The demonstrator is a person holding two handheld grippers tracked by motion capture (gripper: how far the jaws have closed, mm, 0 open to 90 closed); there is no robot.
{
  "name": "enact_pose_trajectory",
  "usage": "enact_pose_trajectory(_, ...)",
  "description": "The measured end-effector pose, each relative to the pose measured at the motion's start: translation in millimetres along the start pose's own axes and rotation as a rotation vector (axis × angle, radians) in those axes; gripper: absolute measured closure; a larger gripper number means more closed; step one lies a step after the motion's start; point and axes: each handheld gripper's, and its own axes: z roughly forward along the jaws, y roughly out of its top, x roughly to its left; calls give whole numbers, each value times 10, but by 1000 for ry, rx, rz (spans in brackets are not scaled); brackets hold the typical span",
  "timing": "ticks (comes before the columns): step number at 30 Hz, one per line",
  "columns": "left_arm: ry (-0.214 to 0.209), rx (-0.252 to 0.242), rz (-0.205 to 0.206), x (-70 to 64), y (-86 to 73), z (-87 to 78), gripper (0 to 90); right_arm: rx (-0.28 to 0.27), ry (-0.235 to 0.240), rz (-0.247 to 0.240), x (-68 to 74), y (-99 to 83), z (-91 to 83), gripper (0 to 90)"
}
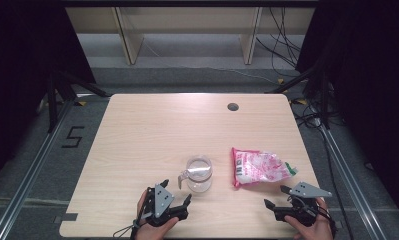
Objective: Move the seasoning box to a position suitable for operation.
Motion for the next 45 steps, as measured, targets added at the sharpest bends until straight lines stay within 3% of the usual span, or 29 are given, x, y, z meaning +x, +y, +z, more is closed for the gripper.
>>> enact_pose_trajectory(3, -2, 6, -18, -7, -3, 4, 147, 11, -1, 28, 29, -7, -6, 210)
enact_pose_trajectory(4, -2, 2, -12, -5, -3, 3, 147, 6, 3, -7, 5, -4, -1, 214)
enact_pose_trajectory(7, -11, -9, 7, 4, 4, 4, 151, 7, 9, -15, 21, -4, 1, 226)
enact_pose_trajectory(11, -16, -12, 4, 3, 6, 7, 183, 3, 7, -14, 26, -3, 6, 266)
enact_pose_trajectory(13, -26, -24, -27, -24, 4, 24, 197, 12, 26, 1, 52, 8, -6, 259)
enact_pose_trajectory(15, -24, -12, -6, -4, 12, 16, 222, 9, 23, -1, 60, 11, -6, 255)
enact_pose_trajectory(16, -28, -11, 0, 7, 19, 22, 222, -1, 17, -25, 41, 16, -5, 255)
enact_pose_trajectory(17, -30, -18, -3, 13, 23, 34, 232, -6, 30, -8, 46, 13, 2, 255)
enact_pose_trajectory(19, -19, -23, -10, 22, 41, 35, 298, -11, 23, -6, 42, 14, 1, 238)
enact_pose_trajectory(24, -48, -55, -4, 63, 102, 60, 378, -14, 17, 8, 41, 12, -6, 231)
enact_pose_trajectory(27, -73, -47, 17, 80, 126, 116, 448, -15, 17, -10, 29, 15, -1, 225)
enact_pose_trajectory(35, -67, -34, 59, 94, 139, 197, 529, -21, 24, -8, 32, 20, -3, 220)
enact_pose_trajectory(40, -81, -40, 45, 144, 122, 213, 594, -17, 26, -11, 42, 22, 0, 220)
enact_pose_trajectory(42, -66, -44, 49, 166, 118, 231, 676, -12, 28, -5, 45, 23, 0, 219)
enact_pose_trajectory(45, -66, -37, 73, 167, 128, 248, 709, -17, 26, -8, 43, 25, -2, 220)
